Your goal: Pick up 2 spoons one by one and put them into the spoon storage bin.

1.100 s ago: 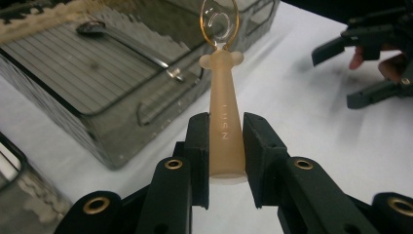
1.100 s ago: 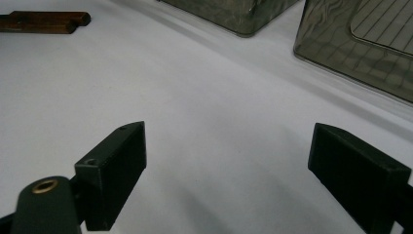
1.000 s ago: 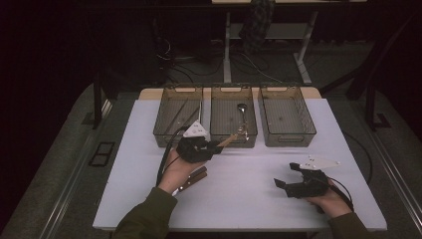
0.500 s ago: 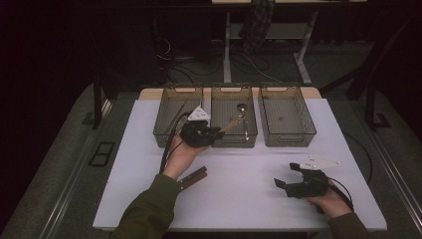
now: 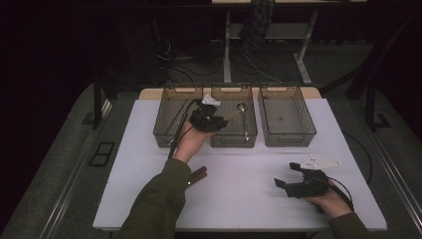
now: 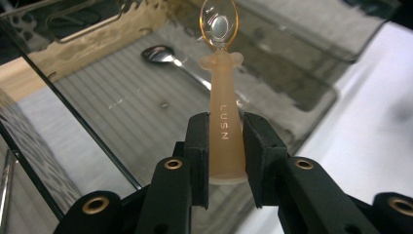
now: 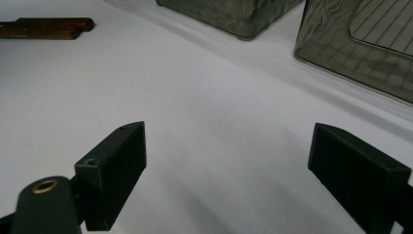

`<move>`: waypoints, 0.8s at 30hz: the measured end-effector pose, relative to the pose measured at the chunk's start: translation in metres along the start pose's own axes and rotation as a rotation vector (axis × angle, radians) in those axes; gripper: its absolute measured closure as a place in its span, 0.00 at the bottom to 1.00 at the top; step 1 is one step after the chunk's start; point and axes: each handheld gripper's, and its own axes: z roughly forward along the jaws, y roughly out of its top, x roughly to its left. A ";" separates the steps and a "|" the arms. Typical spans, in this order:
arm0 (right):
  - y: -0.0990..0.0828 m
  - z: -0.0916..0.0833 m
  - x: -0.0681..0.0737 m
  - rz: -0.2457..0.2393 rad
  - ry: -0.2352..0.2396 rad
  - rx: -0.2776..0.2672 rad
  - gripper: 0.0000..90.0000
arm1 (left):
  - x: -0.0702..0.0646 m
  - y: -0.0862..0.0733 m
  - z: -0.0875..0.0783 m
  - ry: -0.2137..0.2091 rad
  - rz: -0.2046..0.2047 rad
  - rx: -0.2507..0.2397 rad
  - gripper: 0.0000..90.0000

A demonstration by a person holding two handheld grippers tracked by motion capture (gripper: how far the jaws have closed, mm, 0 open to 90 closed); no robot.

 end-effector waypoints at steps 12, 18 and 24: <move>0.001 -0.002 0.000 -0.003 0.000 -0.008 0.15 | 0.000 -0.008 -0.014 -0.060 -0.017 -0.057 0.54; 0.001 -0.001 -0.002 -0.001 -0.002 -0.005 0.15 | -0.011 -0.023 -0.029 -0.094 0.025 -0.081 0.52; 0.001 -0.001 -0.003 0.009 -0.007 -0.003 0.15 | -0.016 -0.041 -0.044 -0.123 0.042 -0.096 0.51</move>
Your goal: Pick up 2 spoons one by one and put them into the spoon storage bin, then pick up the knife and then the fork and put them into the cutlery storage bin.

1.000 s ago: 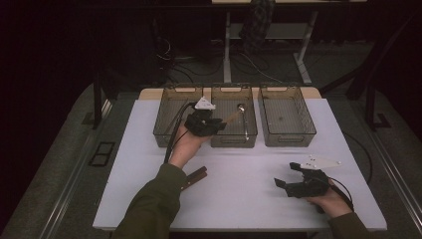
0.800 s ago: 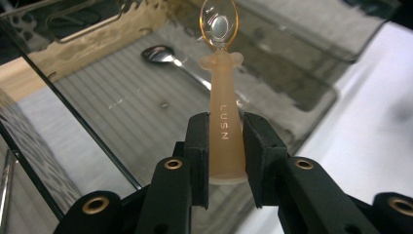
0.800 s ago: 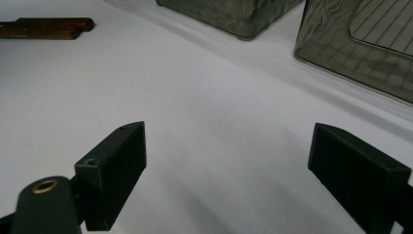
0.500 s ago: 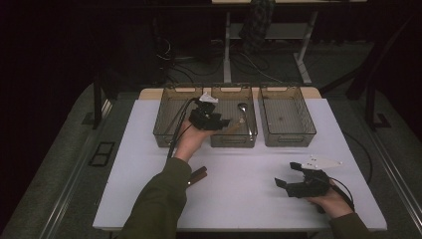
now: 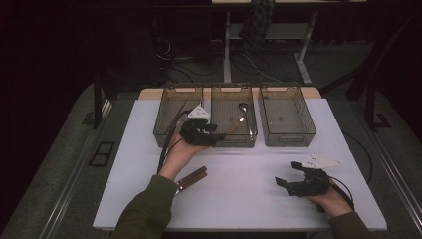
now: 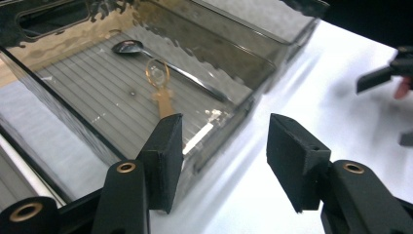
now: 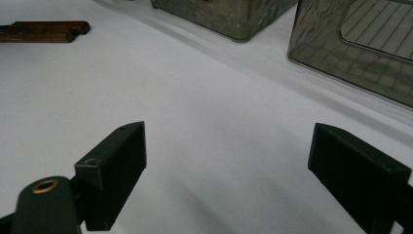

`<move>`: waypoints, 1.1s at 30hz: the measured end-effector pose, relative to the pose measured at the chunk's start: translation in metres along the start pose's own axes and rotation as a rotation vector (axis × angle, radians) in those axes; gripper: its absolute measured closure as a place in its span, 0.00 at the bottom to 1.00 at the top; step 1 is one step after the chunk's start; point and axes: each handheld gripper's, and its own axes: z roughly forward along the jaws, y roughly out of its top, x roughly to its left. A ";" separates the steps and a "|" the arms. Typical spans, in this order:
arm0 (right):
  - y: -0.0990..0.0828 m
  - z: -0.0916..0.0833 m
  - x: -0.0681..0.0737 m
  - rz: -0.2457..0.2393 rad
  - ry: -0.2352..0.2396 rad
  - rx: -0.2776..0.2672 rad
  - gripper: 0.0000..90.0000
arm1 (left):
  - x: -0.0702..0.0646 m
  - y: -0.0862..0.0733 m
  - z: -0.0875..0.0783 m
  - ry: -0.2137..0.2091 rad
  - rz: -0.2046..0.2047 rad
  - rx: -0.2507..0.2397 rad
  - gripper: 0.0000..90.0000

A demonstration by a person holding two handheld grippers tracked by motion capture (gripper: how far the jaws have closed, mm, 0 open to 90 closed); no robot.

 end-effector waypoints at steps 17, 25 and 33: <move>0.000 -0.002 -0.001 0.001 -0.003 -0.008 0.15 | -0.012 -0.057 -0.051 0.027 0.038 0.044 0.56; 0.000 -0.001 0.000 -0.002 -0.003 -0.004 0.15 | -0.014 -0.084 -0.074 0.012 0.014 0.072 0.78; 0.000 -0.002 -0.001 0.001 -0.005 -0.003 0.15 | -0.024 -0.108 -0.083 -0.002 0.028 0.116 0.83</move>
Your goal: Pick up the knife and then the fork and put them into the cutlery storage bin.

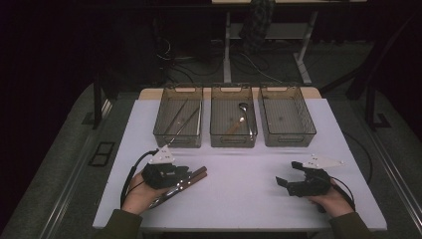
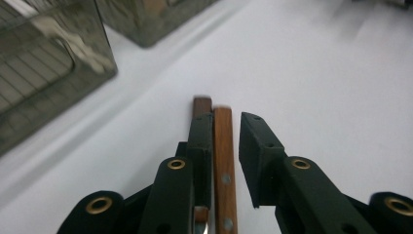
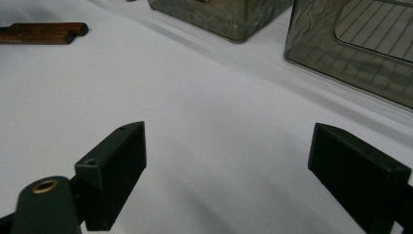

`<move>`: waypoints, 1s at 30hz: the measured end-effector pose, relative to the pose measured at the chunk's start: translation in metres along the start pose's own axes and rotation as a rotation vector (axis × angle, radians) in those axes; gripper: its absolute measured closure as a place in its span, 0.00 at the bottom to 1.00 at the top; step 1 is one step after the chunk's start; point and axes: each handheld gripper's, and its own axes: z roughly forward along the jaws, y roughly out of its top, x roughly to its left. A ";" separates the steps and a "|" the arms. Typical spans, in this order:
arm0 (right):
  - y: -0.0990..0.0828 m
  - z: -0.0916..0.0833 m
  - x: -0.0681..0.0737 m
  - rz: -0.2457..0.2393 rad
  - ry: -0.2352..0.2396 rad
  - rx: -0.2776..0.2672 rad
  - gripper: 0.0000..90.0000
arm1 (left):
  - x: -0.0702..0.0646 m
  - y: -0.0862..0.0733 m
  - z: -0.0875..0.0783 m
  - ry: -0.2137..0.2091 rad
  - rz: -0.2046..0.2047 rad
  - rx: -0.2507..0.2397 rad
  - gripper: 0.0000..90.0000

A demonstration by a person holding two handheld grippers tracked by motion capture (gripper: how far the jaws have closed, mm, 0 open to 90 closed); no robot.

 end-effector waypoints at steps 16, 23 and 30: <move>0.000 -0.001 0.001 -0.007 -0.001 -0.001 0.15 | -0.005 -0.025 0.011 0.030 -0.014 0.144 0.83; 0.000 -0.001 0.001 -0.009 0.001 -0.001 0.15 | -0.007 -0.026 0.015 0.022 0.004 0.163 0.81; 0.001 -0.002 0.002 -0.010 0.001 -0.007 0.15 | -0.006 -0.027 0.015 0.010 0.038 0.164 0.80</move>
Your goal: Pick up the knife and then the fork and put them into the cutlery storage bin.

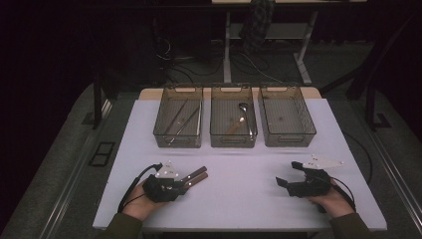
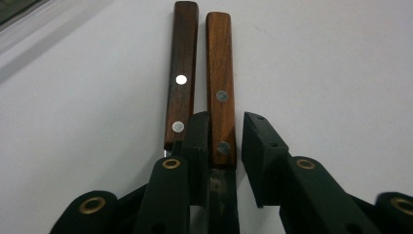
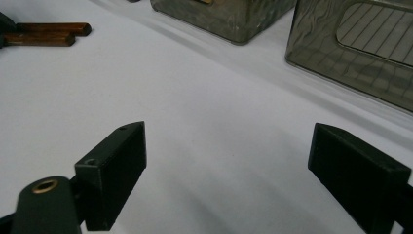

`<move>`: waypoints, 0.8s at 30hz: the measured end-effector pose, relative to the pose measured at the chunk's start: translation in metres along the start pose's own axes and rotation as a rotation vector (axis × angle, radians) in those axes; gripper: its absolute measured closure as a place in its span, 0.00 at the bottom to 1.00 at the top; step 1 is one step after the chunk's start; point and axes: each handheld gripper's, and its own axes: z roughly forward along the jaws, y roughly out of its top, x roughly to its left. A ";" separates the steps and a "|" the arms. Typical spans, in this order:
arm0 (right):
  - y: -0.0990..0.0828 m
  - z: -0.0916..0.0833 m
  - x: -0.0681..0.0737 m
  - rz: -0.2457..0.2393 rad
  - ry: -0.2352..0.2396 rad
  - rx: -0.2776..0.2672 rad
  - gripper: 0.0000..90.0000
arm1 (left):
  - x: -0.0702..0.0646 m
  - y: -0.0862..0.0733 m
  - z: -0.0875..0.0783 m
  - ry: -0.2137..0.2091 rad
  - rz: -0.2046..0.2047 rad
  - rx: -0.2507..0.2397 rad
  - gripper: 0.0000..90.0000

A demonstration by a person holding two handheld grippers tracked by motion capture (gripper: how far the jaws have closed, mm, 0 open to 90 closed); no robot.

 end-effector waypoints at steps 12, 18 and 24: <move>0.004 -0.001 -0.001 0.022 0.010 -0.005 0.15 | -0.003 0.009 0.000 0.011 0.022 0.035 0.84; 0.011 -0.005 -0.002 0.036 0.048 -0.001 0.15 | -0.006 0.024 -0.001 -0.028 0.038 0.000 0.84; 0.023 -0.011 -0.002 -0.018 0.155 0.020 0.15 | -0.009 0.044 0.001 -0.065 0.062 -0.025 0.84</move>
